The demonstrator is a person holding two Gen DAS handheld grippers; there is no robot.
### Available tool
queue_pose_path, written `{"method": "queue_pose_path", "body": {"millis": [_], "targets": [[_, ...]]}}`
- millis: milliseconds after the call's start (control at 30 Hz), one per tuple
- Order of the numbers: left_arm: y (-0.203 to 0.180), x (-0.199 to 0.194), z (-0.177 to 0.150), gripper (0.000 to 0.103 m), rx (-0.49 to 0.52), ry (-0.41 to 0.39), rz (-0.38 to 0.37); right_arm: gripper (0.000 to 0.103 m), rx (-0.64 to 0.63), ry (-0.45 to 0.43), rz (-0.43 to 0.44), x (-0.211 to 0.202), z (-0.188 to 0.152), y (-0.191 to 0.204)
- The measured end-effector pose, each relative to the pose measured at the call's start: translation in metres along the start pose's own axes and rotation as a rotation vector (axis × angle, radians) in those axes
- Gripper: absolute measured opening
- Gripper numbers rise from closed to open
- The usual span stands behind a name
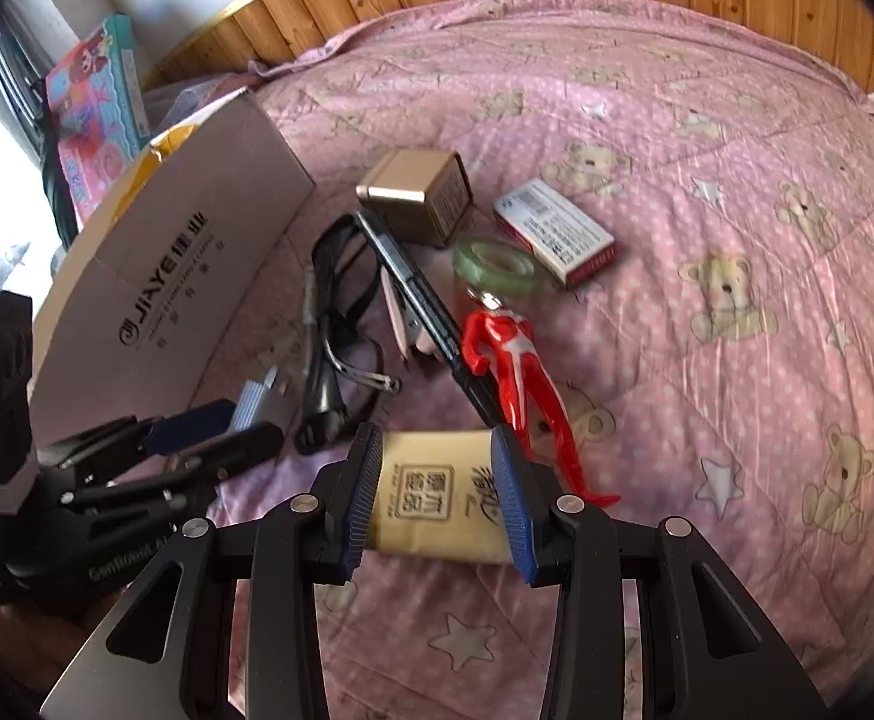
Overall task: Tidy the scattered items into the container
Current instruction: 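Grasp the gold tissue pack with the right tool while the left tool grasps the white charger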
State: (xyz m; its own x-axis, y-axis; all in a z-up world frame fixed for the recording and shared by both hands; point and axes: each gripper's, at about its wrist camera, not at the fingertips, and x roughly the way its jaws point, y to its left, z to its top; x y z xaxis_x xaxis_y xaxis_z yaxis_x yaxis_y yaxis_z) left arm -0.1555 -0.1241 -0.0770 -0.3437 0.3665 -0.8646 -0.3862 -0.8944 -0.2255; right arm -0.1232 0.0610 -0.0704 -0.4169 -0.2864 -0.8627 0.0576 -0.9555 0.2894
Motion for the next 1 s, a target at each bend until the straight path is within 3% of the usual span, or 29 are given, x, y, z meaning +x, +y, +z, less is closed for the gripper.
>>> {"method": "queue_pose_path", "body": {"millis": [67, 167, 400, 500, 633, 733, 833, 1000], "targets": [[0.001, 0.005, -0.003, 0.026, 0.01, 0.016, 0.01, 0.04, 0.011, 0.035, -0.014, 0.005, -0.014, -0.006], [0.005, 0.003, -0.007, 0.026, 0.011, 0.013, -0.001, 0.042, 0.035, 0.048, -0.027, 0.002, -0.028, -0.014], [0.009, 0.004, -0.008, 0.034, -0.017, 0.015, -0.009, 0.06, 0.05, 0.011, -0.037, 0.008, -0.032, -0.011], [0.005, 0.008, -0.009, 0.03, 0.001, 0.022, -0.011, 0.046, 0.105, 0.071, 0.046, 0.006, -0.033, -0.007], [0.011, 0.0, -0.014, 0.025, -0.016, 0.012, -0.015, 0.044, 0.061, 0.189, 0.151, 0.0, -0.057, 0.019], [0.019, -0.002, -0.014, 0.025, -0.027, 0.01, -0.026, 0.053, -0.076, 0.149, 0.027, -0.006, -0.063, 0.035], [0.019, -0.001, -0.014, 0.027, -0.031, 0.009, -0.025, 0.054, -0.161, 0.077, -0.088, -0.009, -0.055, 0.035], [0.016, 0.009, -0.016, 0.032, -0.009, 0.029, -0.015, 0.06, -0.323, 0.051, -0.091, 0.006, -0.038, 0.048]]}}
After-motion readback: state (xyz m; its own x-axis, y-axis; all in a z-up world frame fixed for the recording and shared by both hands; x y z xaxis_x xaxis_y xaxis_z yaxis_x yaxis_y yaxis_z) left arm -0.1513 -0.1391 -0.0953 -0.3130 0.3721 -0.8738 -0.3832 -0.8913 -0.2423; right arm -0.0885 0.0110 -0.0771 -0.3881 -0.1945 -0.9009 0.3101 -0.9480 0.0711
